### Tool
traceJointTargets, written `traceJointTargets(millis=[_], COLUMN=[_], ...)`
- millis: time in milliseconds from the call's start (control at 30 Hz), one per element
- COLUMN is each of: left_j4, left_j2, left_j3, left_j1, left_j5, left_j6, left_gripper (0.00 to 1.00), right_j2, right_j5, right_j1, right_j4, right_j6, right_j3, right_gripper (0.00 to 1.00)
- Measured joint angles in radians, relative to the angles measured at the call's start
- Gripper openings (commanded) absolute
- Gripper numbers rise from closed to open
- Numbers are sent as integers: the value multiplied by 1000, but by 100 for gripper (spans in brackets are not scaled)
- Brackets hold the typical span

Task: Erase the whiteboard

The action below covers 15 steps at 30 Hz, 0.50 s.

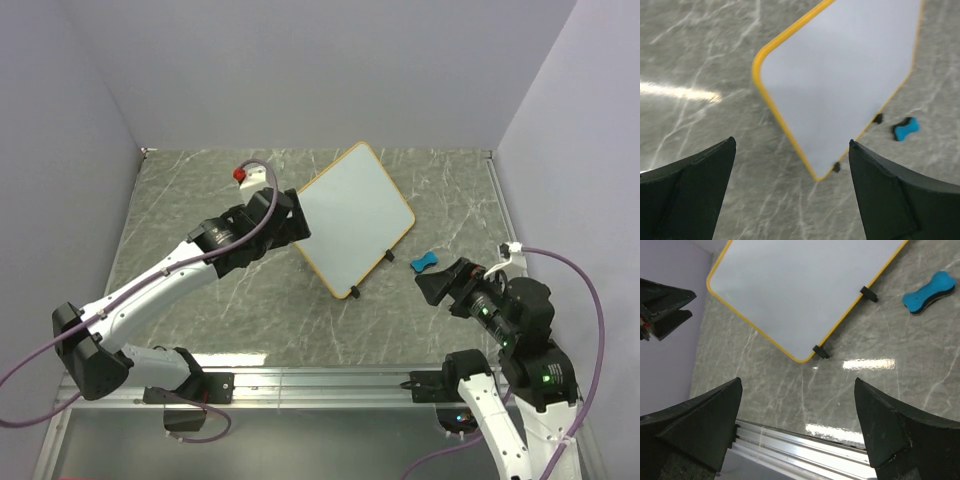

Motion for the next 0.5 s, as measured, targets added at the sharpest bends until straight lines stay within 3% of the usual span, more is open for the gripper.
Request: traceJointTargets(millis=[267, 500], left_j4=[-93, -84], left_j2=[-77, -297], left_j3=[-99, -255], left_j1=[-73, -100], left_j5=[-82, -131], left_j6=[-51, -74], left_gripper=[98, 99], right_j2=[-64, -124], right_j5=[23, 18], right_j1=[23, 23], right_j4=[-13, 30], right_j6=[9, 44], right_j3=[-66, -152], right_gripper=[100, 100])
